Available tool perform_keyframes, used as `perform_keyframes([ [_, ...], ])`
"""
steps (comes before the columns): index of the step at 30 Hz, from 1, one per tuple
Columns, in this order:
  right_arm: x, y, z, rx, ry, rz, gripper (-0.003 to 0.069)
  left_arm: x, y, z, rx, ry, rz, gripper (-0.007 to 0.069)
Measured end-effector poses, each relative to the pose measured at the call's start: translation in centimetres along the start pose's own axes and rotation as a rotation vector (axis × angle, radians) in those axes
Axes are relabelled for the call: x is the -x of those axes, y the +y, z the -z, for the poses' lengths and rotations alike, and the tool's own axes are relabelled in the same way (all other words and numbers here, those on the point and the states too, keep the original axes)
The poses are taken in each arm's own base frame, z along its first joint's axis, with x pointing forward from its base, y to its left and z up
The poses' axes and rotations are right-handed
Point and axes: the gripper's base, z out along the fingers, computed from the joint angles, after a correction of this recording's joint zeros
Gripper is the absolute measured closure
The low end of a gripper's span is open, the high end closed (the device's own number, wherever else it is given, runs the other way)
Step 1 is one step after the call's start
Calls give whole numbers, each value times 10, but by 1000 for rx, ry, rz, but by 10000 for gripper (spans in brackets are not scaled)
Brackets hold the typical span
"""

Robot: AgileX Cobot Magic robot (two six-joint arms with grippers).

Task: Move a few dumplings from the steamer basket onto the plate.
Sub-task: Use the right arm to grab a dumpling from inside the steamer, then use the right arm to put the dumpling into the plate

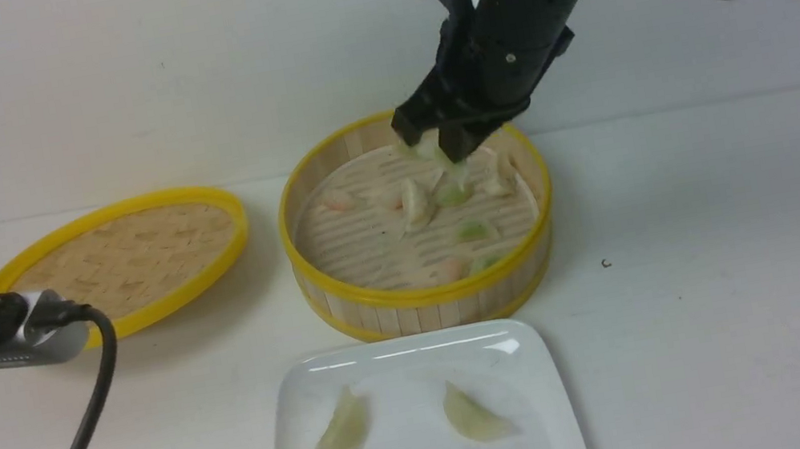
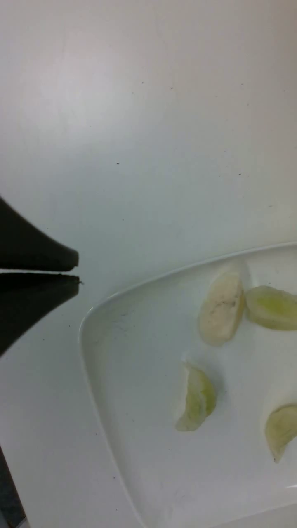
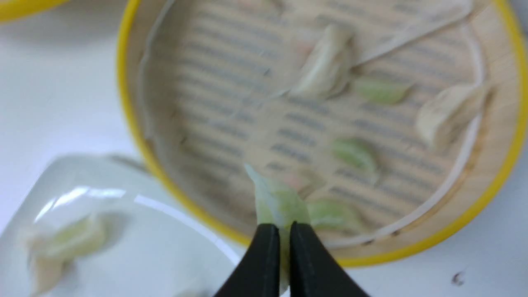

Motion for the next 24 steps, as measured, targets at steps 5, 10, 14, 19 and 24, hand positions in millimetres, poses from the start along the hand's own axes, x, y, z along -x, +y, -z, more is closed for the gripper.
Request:
perform_keyframes([
  [5,-41,35,-33,109,181,51,653,0,0,0,0,0,0,631],
  [10,-66,67,-61,181,298,108,645,0,0,0,0,0,0,631],
  [14,-71,82,-79,188,321,143,578,0,0,0,0,-1,0,631],
  [19,-69,86,-94,171,309,162,337,0,0,0,0,-1,0,631],
  [24,-14,65,-57,15,67,155,144,0,0,0,0,-1,0,631],
])
